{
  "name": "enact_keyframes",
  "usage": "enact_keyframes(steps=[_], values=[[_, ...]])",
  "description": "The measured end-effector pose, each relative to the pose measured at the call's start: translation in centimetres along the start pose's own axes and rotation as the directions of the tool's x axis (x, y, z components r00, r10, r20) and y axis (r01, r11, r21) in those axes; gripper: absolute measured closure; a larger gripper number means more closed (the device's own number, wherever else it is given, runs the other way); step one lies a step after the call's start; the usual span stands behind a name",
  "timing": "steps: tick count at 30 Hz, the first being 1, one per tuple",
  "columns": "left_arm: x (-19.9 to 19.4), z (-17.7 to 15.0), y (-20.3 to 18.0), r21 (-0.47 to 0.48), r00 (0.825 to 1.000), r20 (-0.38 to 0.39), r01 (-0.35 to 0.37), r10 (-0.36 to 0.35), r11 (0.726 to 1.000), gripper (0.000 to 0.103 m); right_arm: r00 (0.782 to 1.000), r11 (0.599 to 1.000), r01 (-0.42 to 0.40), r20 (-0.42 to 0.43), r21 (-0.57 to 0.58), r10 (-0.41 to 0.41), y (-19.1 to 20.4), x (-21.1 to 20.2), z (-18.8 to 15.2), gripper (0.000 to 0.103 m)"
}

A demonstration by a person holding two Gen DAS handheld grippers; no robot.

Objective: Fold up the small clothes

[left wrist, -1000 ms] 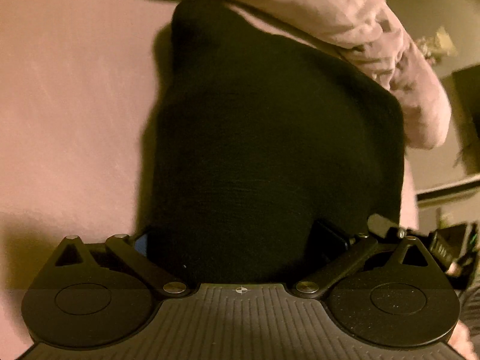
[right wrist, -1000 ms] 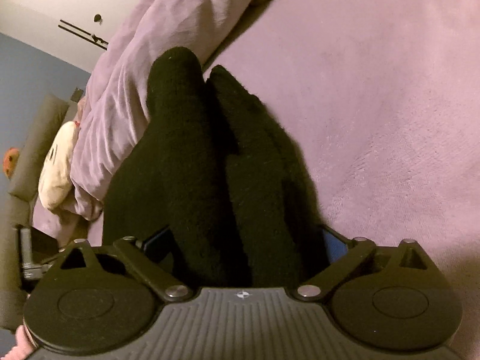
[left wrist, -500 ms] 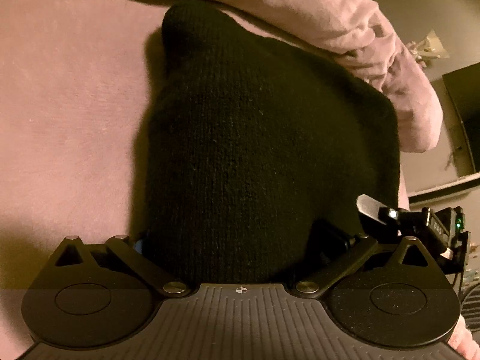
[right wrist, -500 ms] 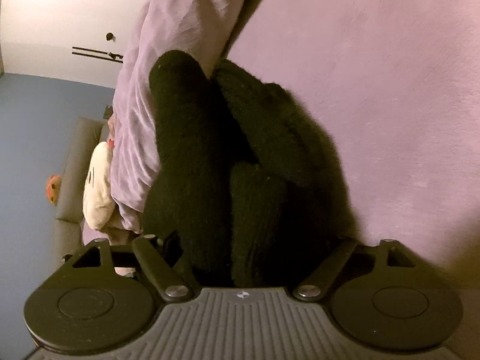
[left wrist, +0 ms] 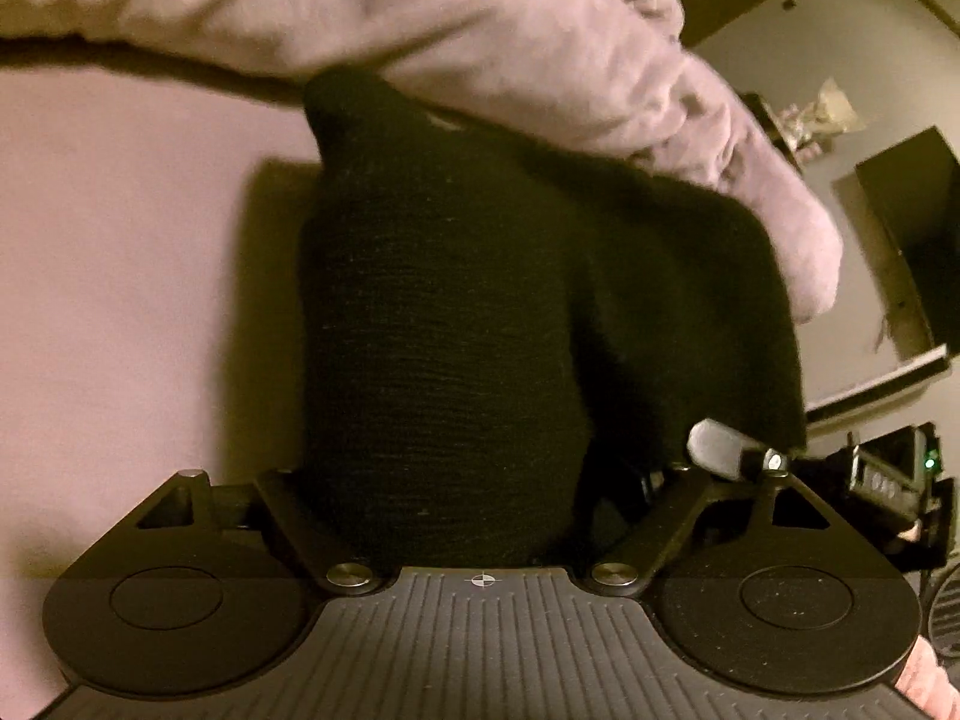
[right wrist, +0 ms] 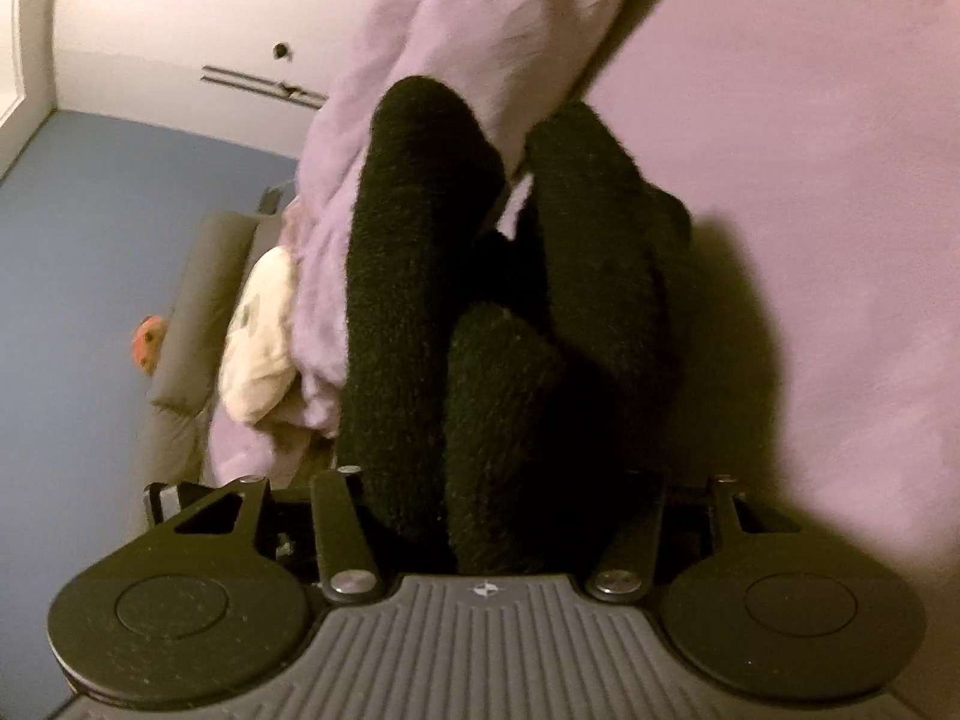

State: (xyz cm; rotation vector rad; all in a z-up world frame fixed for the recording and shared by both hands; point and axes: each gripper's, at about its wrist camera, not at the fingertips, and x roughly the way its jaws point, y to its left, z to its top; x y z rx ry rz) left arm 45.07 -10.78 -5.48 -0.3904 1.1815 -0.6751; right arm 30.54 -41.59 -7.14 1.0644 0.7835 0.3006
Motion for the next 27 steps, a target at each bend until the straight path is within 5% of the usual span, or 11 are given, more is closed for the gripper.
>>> enact_keyframes(steps=[9,12,15,17,19,20,21,27], values=[[-5.6,-1.3,3.2,-0.012,0.987,0.056,-0.153,0.154,0.988,0.011,0.995,0.997,-0.041,-0.098,-0.064,0.034,2.9,3.0,-3.1,0.045],[-4.8,-1.9,4.7,-0.012,0.939,0.033,-0.342,0.342,0.940,0.012,0.988,0.993,0.086,-0.120,-0.085,-0.096,2.5,4.2,-4.3,0.037],[-7.0,-3.3,4.5,0.024,0.922,0.117,-0.373,0.368,0.927,0.009,0.977,0.969,0.207,-0.028,-0.136,-0.213,2.9,2.4,-5.1,0.032],[-8.1,-4.2,3.8,0.038,0.890,0.179,-0.433,0.420,0.901,0.008,0.962,0.952,0.270,0.082,-0.148,-0.260,4.0,0.0,-6.1,0.031],[-8.9,-5.4,3.1,0.064,0.863,0.235,-0.473,0.447,0.879,0.007,0.928,0.904,0.357,0.200,-0.234,-0.314,6.2,-1.6,-7.9,0.032],[-9.0,-6.0,2.9,0.070,0.858,0.240,-0.481,0.453,0.874,0.007,0.904,0.838,0.414,0.270,-0.357,-0.331,8.9,-2.0,-10.4,0.034],[-8.9,-6.4,2.6,0.070,0.858,0.239,-0.483,0.455,0.873,0.007,0.904,0.838,0.414,0.270,-0.357,-0.331,8.9,-2.0,-10.4,0.042],[-8.4,-8.8,2.9,0.012,0.893,0.189,-0.419,0.409,0.908,0.007,0.870,0.633,0.492,0.335,-0.597,-0.361,13.4,0.9,-14.7,0.065]])
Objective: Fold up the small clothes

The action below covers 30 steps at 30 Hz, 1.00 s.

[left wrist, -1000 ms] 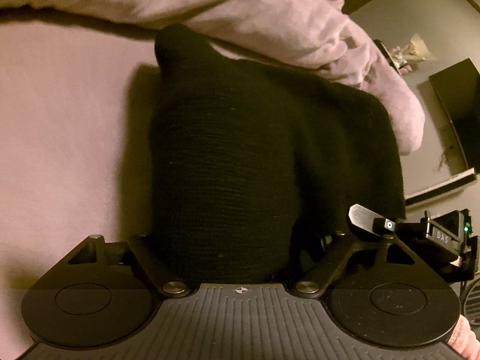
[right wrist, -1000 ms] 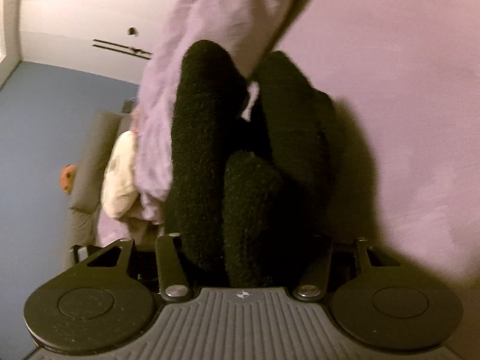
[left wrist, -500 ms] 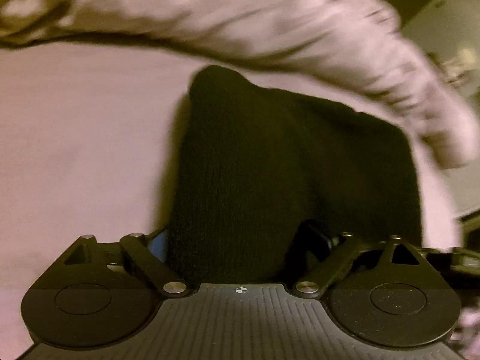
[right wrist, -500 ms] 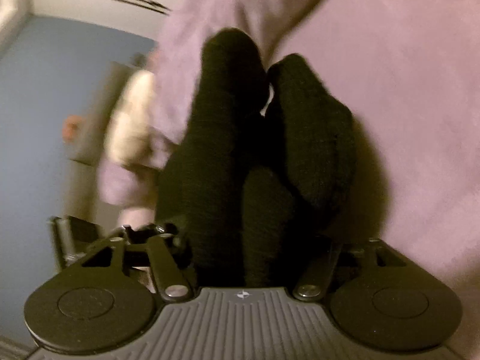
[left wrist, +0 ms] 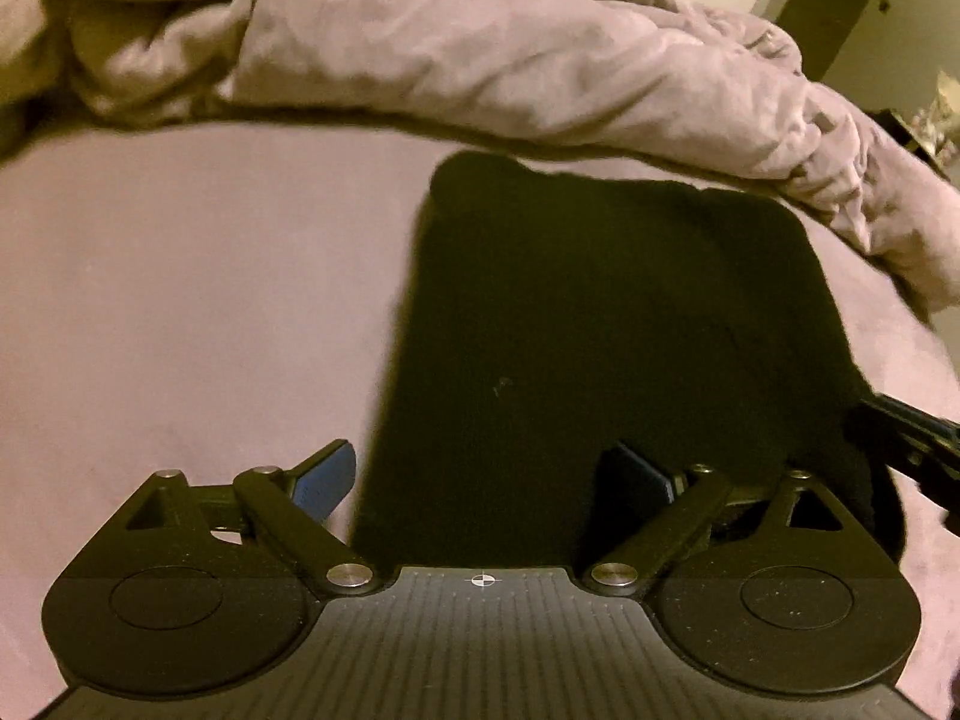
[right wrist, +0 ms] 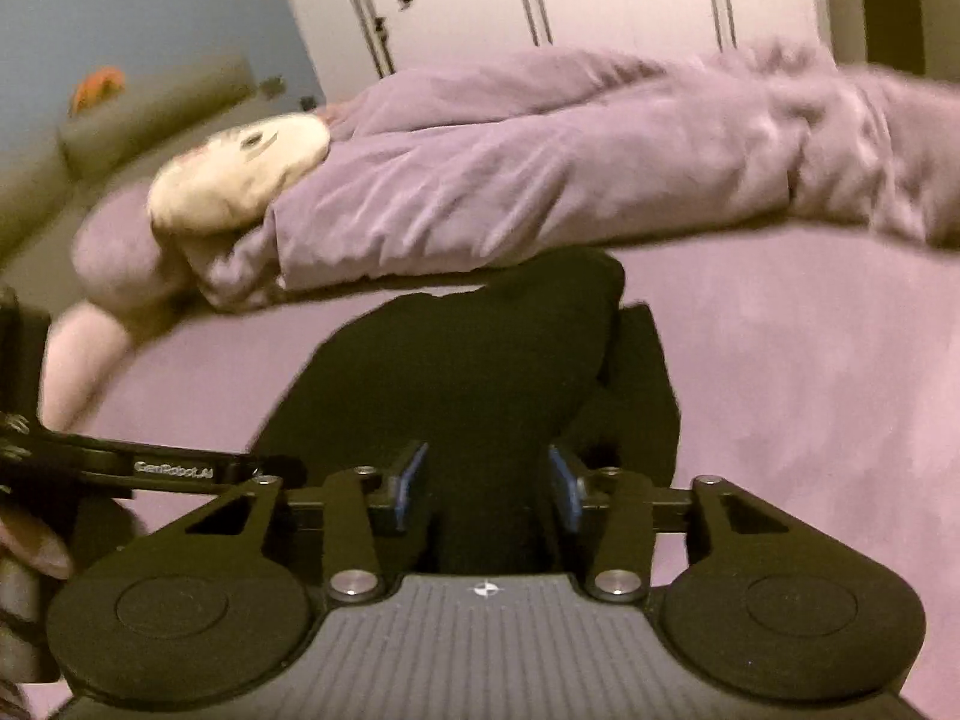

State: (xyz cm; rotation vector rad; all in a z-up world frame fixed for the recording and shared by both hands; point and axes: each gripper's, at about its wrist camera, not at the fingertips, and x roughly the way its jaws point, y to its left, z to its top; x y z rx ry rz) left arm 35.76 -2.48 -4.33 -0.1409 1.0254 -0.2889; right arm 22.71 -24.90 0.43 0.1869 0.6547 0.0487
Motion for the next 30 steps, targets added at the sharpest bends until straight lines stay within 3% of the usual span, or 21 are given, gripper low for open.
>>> enact_keyframes(steps=[4,6,8,10,11,15,23,26,27,30], values=[[0.7,-0.3,-0.2,-0.038,1.000,-0.009,0.013,-0.013,0.999,0.005,0.999,0.999,0.029,-0.018,-0.042,-0.030,1.0,2.0,0.7,0.078],[0.8,-0.5,-0.5,-0.019,1.000,-0.009,0.012,-0.012,1.000,0.005,0.990,0.984,0.128,-0.051,-0.122,-0.135,1.1,3.6,-0.2,0.083],[1.1,-0.7,-1.2,0.009,1.000,-0.027,0.012,-0.012,1.000,0.003,0.966,0.966,0.236,-0.084,-0.106,-0.245,-1.5,5.3,-1.8,0.083],[1.3,-1.0,-2.0,0.047,0.999,-0.024,-0.020,0.021,0.999,0.002,0.960,0.967,0.252,-0.118,-0.041,-0.255,-3.1,5.6,-2.0,0.077],[1.4,-1.0,-2.5,0.075,0.999,-0.020,-0.041,0.043,0.996,0.002,0.971,0.971,0.208,-0.148,0.119,-0.190,-5.4,5.1,-1.7,0.076],[1.7,-0.8,-2.8,0.075,0.996,-0.025,-0.078,0.080,0.994,0.001,0.988,0.969,0.130,-0.110,0.208,-0.109,-5.9,3.0,-0.6,0.071],[1.9,-1.1,-2.4,0.014,0.996,-0.044,-0.079,0.079,0.997,0.000,0.995,0.973,0.082,-0.066,0.217,-0.069,-4.2,1.6,1.6,0.063],[1.9,-1.0,-2.3,0.005,0.996,-0.047,-0.076,0.076,0.997,0.000,0.997,0.976,0.053,-0.064,0.212,-0.040,-3.3,1.2,1.2,0.052],[2.0,-1.1,-2.2,0.001,0.996,-0.048,-0.074,0.074,0.997,0.000,0.997,0.978,0.041,-0.078,0.204,-0.025,-2.9,1.2,0.7,0.046],[2.1,-1.0,-1.9,-0.009,0.996,-0.052,-0.069,0.068,0.998,0.000,0.983,0.971,0.063,-0.180,0.230,-0.021,-2.8,2.2,-1.7,0.044]])
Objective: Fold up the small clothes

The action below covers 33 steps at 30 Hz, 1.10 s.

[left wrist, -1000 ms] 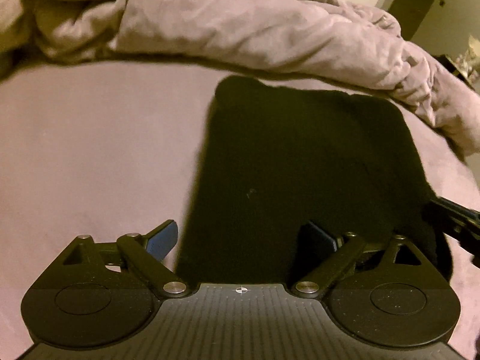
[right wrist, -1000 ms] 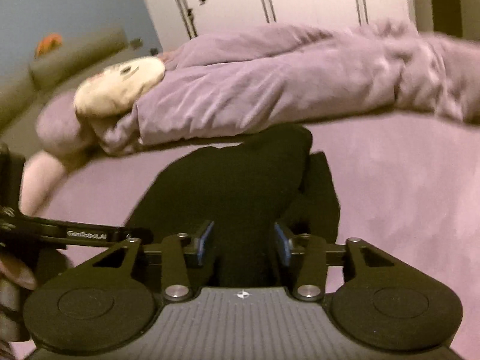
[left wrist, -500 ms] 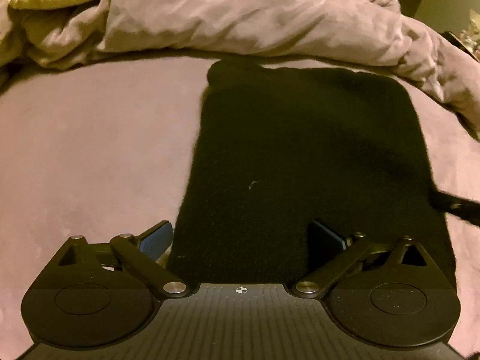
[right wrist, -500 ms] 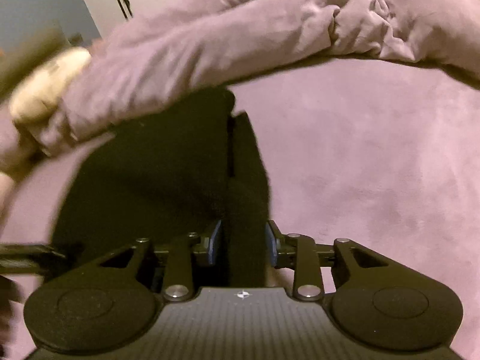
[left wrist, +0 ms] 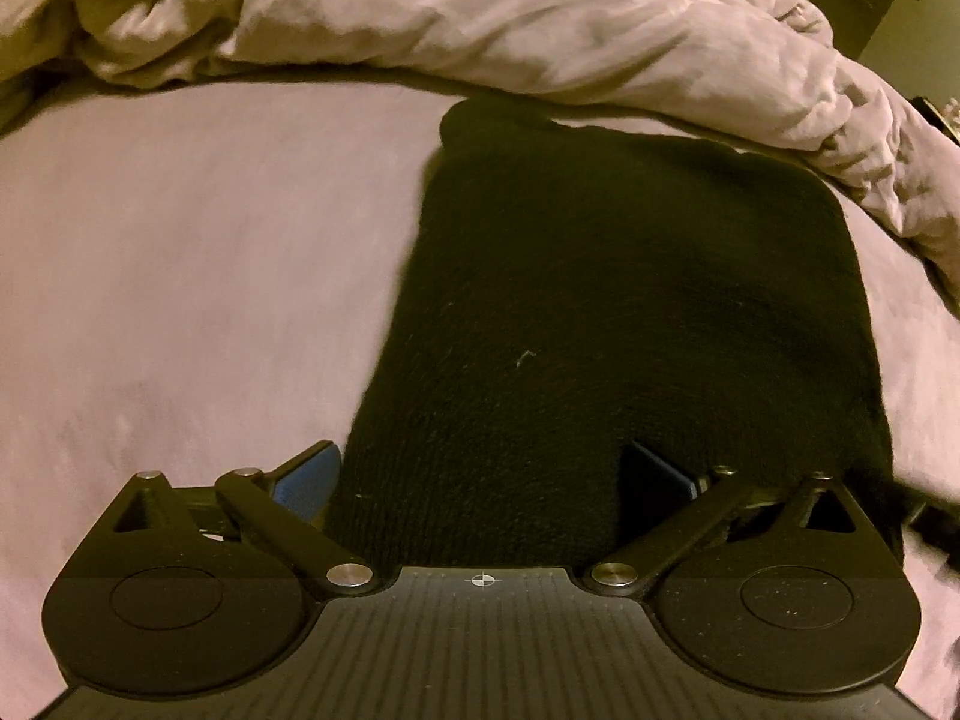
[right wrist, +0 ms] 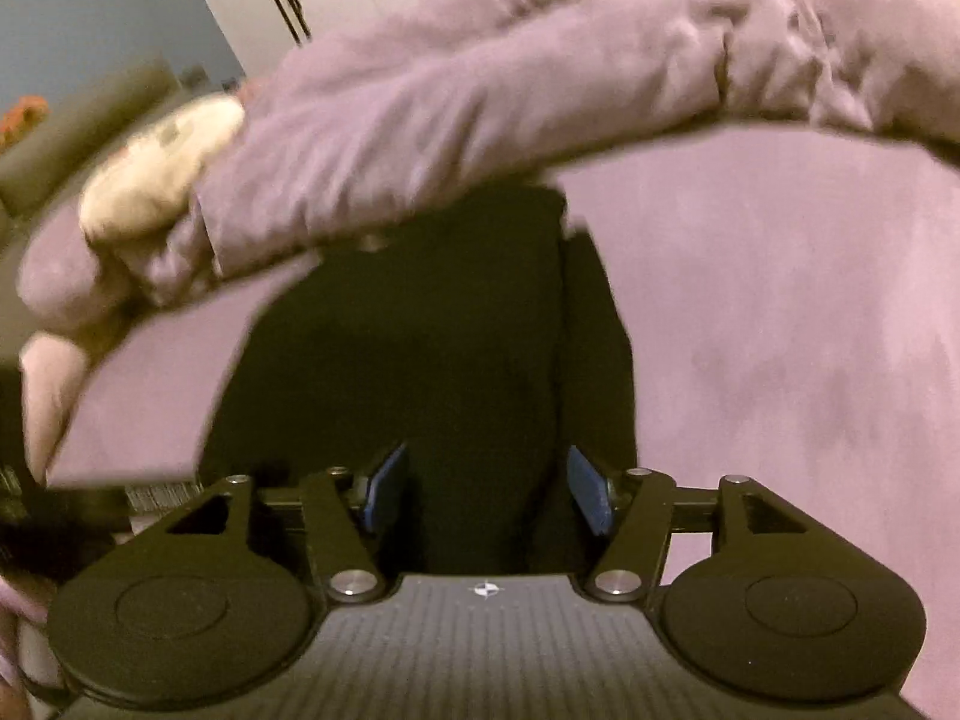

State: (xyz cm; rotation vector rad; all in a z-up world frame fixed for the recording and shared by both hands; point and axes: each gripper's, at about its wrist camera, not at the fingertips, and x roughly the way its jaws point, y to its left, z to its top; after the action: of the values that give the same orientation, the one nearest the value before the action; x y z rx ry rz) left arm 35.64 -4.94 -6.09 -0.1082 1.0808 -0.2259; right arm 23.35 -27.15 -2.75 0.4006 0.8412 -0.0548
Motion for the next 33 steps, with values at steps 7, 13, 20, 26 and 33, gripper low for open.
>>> enact_keyframes(steps=[7,13,20,26,33], values=[[-1.1,-0.5,0.5,-0.019,1.000,0.026,0.006,-0.006,1.000,0.000,0.997,0.997,-0.074,0.024,-0.036,0.075,0.7,-0.6,-1.4,0.070],[-2.9,-2.1,0.6,-0.029,0.997,0.079,0.030,-0.028,0.999,0.000,0.998,0.993,-0.064,0.008,-0.095,0.065,1.8,-0.3,-2.1,0.065],[-3.8,-5.5,0.3,0.070,0.978,0.202,0.033,-0.047,0.997,0.000,0.986,0.977,0.043,0.167,-0.210,-0.008,1.0,-1.3,-3.3,0.081],[-4.6,-9.5,0.5,0.112,0.963,0.269,-0.018,-0.013,0.994,0.000,0.972,0.982,0.060,0.234,-0.181,-0.016,-0.2,-1.0,-4.7,0.060],[-10.3,-14.6,0.2,0.151,0.964,0.259,-0.103,0.061,0.983,0.000,0.932,0.963,0.248,0.298,-0.107,-0.206,0.8,-7.2,-8.6,0.024]])
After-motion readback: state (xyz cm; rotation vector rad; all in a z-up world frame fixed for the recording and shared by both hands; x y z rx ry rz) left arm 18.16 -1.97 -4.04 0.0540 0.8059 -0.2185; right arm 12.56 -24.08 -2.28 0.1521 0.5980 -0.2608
